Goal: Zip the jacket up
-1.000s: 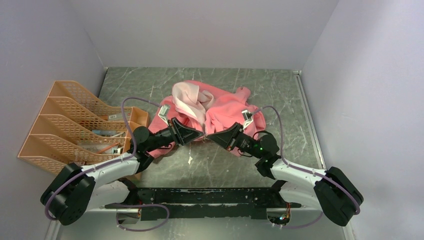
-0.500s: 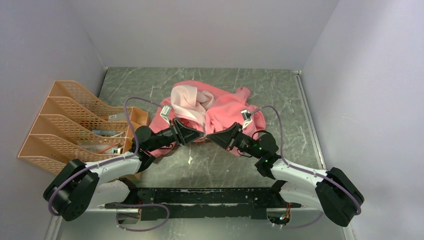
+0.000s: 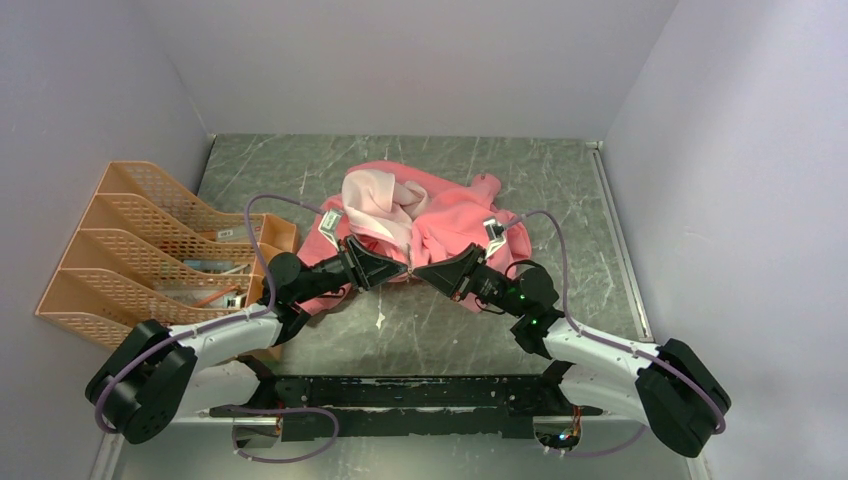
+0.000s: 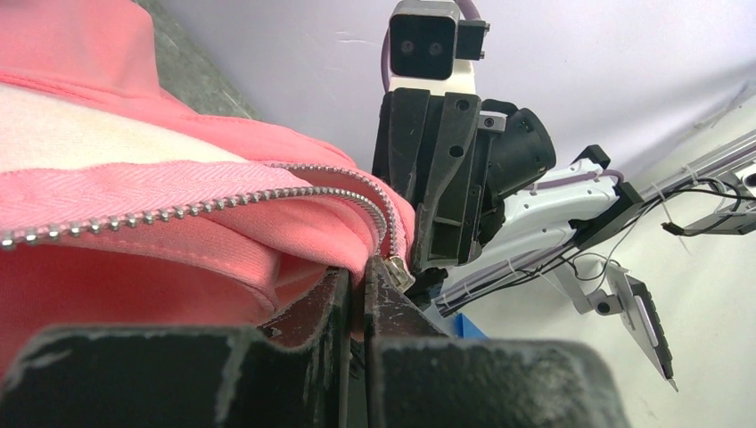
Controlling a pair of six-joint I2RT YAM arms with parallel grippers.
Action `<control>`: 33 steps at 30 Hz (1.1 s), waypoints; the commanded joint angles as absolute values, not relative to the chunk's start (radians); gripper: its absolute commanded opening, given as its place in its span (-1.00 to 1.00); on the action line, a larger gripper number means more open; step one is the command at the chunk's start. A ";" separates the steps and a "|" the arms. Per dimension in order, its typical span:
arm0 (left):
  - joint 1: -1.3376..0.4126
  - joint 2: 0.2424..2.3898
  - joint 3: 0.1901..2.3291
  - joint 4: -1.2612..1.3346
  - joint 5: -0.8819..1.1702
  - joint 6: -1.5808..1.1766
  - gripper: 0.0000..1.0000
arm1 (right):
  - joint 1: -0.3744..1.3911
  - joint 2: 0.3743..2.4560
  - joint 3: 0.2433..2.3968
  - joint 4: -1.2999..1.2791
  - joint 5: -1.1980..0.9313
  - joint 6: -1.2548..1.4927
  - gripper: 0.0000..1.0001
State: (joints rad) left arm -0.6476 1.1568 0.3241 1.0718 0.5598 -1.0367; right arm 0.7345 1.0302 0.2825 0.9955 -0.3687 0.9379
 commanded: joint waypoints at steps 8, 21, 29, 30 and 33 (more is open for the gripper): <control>-0.660 1.121 0.314 1.170 0.647 -1.060 -0.84 | 0.732 0.994 0.275 1.019 -0.329 0.931 -1.00; -0.660 1.126 0.315 1.197 0.655 -1.083 -0.84 | 0.735 0.988 0.279 1.021 -0.329 0.933 -1.00; -0.673 1.142 0.329 1.196 0.674 -1.071 -0.84 | 0.736 1.002 0.297 1.040 -0.319 0.931 -1.00; -0.677 1.143 0.331 1.193 0.674 -1.068 -0.84 | 0.736 1.003 0.302 1.040 -0.318 0.931 -1.00; -0.689 1.139 0.336 1.162 0.663 -1.045 -0.84 | 0.736 1.003 0.320 1.036 -0.319 0.925 -1.00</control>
